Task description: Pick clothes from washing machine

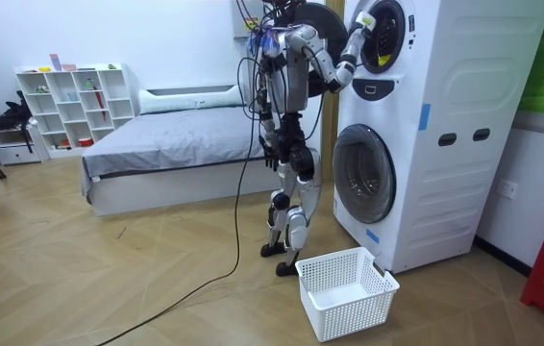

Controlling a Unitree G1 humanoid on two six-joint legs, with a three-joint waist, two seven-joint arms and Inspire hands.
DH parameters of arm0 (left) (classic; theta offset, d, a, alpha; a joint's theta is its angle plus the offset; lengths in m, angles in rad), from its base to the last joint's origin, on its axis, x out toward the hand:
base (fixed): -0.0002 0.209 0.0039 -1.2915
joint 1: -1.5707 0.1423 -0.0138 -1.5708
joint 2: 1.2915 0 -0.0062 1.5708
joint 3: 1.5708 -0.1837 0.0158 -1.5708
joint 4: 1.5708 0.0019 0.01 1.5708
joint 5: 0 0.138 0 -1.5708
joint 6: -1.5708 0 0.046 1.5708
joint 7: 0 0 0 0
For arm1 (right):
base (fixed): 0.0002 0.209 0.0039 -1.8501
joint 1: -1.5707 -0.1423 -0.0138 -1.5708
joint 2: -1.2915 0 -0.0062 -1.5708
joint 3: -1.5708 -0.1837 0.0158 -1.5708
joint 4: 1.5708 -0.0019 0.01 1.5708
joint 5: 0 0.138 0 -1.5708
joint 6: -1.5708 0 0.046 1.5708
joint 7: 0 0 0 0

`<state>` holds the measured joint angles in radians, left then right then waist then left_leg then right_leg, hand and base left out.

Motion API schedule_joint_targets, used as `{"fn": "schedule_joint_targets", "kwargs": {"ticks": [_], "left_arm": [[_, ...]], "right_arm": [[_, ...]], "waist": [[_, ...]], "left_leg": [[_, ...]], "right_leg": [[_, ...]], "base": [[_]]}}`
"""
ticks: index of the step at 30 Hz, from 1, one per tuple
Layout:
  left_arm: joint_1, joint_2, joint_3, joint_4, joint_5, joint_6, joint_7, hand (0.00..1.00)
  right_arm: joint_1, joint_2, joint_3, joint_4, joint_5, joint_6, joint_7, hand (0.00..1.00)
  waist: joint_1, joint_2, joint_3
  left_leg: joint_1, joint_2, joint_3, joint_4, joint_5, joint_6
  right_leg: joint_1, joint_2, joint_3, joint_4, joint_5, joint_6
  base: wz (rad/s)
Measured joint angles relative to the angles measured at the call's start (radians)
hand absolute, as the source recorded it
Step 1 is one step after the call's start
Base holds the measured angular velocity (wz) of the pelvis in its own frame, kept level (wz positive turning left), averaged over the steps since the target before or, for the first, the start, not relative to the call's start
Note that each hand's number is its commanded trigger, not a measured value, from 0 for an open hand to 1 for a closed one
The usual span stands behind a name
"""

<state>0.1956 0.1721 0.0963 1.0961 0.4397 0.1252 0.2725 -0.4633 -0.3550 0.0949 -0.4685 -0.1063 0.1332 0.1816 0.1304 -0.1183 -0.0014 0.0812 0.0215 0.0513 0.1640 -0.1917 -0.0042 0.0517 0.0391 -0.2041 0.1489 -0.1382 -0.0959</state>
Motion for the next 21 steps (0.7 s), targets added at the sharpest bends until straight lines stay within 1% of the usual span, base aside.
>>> {"fn": "schedule_joint_targets", "kwargs": {"ticks": [2,4,6,7,8,9,11,13,16,18,19,21], "left_arm": [[0.005,0.0,0.001,-0.015,0.0,0.009,-0.002,0.0],[0.013,0.002,0.007,-0.023,0.001,0.009,-0.005,0.0],[0.019,0.003,0.019,-0.025,0.001,0.012,-0.012,0.0],[0.021,0.004,0.019,-0.025,0.001,0.015,-0.013,0.0],[0.022,0.004,0.02,-0.024,0.001,0.019,-0.015,0.0],[0.024,0.005,0.024,-0.023,0.002,0.019,-0.018,0.0],[0.026,0.008,0.037,-0.024,0.002,0.018,-0.019,0.0],[0.029,0.008,0.041,-0.024,0.002,0.018,-0.02,0.0],[0.038,0.007,0.043,-0.025,0.002,0.018,-0.023,0.0],[0.038,0.007,0.048,-0.028,0.003,0.018,-0.023,0.0],[0.037,0.007,0.048,-0.028,0.002,0.018,-0.023,0.0],[0.03,0.007,0.052,-0.029,0.003,0.019,-0.024,0.0]], "right_arm": [[-0.044,-0.015,-0.001,0.028,0.009,0.008,-0.01,0.0],[-0.092,-0.044,-0.001,0.071,0.029,0.009,-0.024,0.0],[-0.127,-0.083,-0.001,0.103,0.053,0.01,-0.062,0.0],[-0.131,-0.087,-0.002,0.103,0.065,0.011,-0.07,0.0],[-0.136,-0.096,-0.002,0.104,0.08,0.014,-0.082,0.0],[-0.136,-0.106,-0.002,0.106,0.081,0.022,-0.085,0.0],[-0.138,-0.116,-0.002,0.128,0.079,0.021,-0.093,0.0],[-0.14,-0.12,-0.002,0.138,0.079,0.018,-0.096,0.0],[-0.141,-0.123,-0.002,0.162,0.079,0.002,-0.097,0.0],[-0.141,-0.122,-0.002,0.205,0.075,-0.031,-0.097,0.0],[-0.141,-0.122,-0.002,0.218,0.075,-0.039,-0.097,0.0],[-0.142,-0.123,-0.002,0.263,0.091,-0.071,-0.098,0.0]], "waist": [[-0.008,-0.001,-0.001],[-0.008,-0.006,-0.0041],[-0.009,-0.015,-0.0101],[-0.012,-0.016,-0.0106],[-0.016,-0.021,-0.0075],[-0.017,-0.026,-0.0063],[-0.015,-0.034,-0.0029],[-0.016,-0.04,-0.0027],[-0.014,-0.04,-0.0017],[-0.006,-0.042,0.0028],[-0.005,-0.042,0.003],[0.004,-0.046,0.0042]], "left_leg": [[0.0,0.0,0.0,0.0,0.0,0.0],[0.001,0.0,-0.003,0.001,0.0,0.0],[0.004,-0.001,-0.012,0.001,0.0,0.0],[0.008,-0.001,-0.013,0.001,0.0,0.0],[0.015,-0.001,-0.017,0.0,0.0,0.0],[0.017,-0.003,-0.025,0.0,0.0,0.0],[0.017,-0.003,-0.031,0.001,0.0,0.0],[0.017,-0.003,-0.032,0.002,0.0,0.0],[0.018,-0.004,-0.037,0.003,0.0,0.0],[0.026,-0.003,-0.03,0.004,0.001,-0.001],[0.028,-0.003,-0.03,0.004,0.001,-0.001],[0.028,-0.003,-0.031,0.006,0.002,-0.002]], "right_leg": [[0.0,0.0,0.0,0.0,-0.001,0.0],[0.001,0.0,-0.001,0.001,-0.001,0.0],[0.004,-0.001,-0.005,0.001,-0.002,-0.001],[0.005,-0.001,-0.006,0.0,-0.002,-0.001],[0.014,-0.001,-0.01,-0.002,-0.002,-0.001],[0.019,-0.003,-0.017,-0.002,-0.006,-0.001],[0.019,-0.003,-0.02,0.002,-0.011,-0.001],[0.019,-0.004,-0.021,0.001,-0.013,-0.002],[0.025,-0.005,-0.025,0.002,-0.013,-0.002],[0.032,-0.004,-0.025,0.002,-0.014,-0.002],[0.033,-0.004,-0.025,0.002,-0.015,-0.002],[0.034,-0.004,-0.026,0.003,-0.019,-0.001]], "base": [[0.0],[0.0],[0.04],[0.05],[0.1],[0.12],[0.11],[0.02],[0.05],[0.0],[0.0],[0.0]]}}
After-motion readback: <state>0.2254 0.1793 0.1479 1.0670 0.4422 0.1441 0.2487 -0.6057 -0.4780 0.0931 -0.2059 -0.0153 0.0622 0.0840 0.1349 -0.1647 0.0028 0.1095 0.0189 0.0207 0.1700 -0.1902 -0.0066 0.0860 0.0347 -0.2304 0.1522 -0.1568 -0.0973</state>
